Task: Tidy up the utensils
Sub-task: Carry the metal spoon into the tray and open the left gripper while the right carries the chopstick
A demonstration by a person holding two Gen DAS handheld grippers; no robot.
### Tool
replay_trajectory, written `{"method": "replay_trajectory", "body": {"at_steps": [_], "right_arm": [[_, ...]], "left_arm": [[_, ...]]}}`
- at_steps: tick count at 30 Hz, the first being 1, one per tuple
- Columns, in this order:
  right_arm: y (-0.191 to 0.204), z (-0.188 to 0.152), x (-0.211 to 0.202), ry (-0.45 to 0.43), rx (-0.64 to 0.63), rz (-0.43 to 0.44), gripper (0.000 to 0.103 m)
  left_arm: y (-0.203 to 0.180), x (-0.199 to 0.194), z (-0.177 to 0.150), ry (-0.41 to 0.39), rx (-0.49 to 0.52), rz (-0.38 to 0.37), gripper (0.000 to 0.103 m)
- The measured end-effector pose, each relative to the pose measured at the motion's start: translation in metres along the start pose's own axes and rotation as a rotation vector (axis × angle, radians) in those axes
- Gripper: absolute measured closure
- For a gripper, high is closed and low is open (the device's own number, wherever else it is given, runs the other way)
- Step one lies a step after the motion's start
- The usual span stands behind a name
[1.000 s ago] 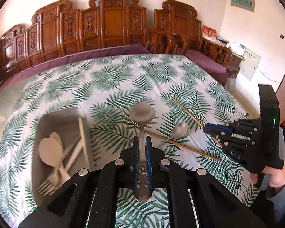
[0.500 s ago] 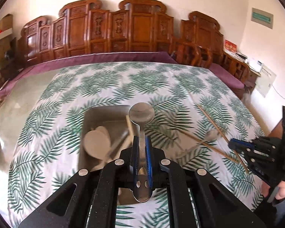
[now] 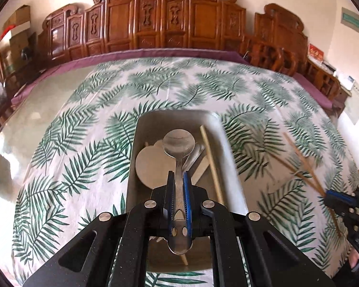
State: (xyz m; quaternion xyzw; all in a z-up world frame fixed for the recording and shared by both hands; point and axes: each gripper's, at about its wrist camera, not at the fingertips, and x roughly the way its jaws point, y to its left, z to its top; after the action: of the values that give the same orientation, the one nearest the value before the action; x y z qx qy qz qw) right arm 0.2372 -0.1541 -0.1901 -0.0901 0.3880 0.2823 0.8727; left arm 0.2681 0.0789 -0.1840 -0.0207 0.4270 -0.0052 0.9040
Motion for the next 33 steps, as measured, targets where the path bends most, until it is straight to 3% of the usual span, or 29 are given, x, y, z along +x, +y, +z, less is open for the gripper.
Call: {"method": "replay_trajectory", "body": {"at_steps": [11,17,19,24,27,30,33], "right_arm": [[0.009,0.002,0.005,0.012,0.015,0.031,0.097],[0.016,0.007,0.007,0.013,0.021,0.046,0.097],[0.019,0.010,0.007,0.008,0.029,0.057,0.097],[0.032,0.022,0.012,-0.003,0.039,0.076,0.097],[0.041,0.030,0.016,-0.013,0.055,0.098,0.097],[0.047,0.037,0.021,-0.012,0.049,0.104,0.097],[0.053,0.046,0.025,-0.012,0.046,0.108,0.097]], "left_arm": [[0.002,0.023,-0.002,0.077,-0.013,-0.003,0.096],[0.002,0.011,0.004,0.043,-0.001,-0.023,0.094],[0.005,0.005,0.007,0.024,-0.010,-0.030,0.083],[0.016,-0.011,0.013,-0.023,-0.021,-0.033,0.074],[0.025,-0.015,0.016,-0.038,-0.027,-0.024,0.056],[0.033,-0.019,0.017,-0.046,-0.034,-0.015,0.045],[0.040,-0.022,0.018,-0.061,-0.033,0.002,0.023]]}}
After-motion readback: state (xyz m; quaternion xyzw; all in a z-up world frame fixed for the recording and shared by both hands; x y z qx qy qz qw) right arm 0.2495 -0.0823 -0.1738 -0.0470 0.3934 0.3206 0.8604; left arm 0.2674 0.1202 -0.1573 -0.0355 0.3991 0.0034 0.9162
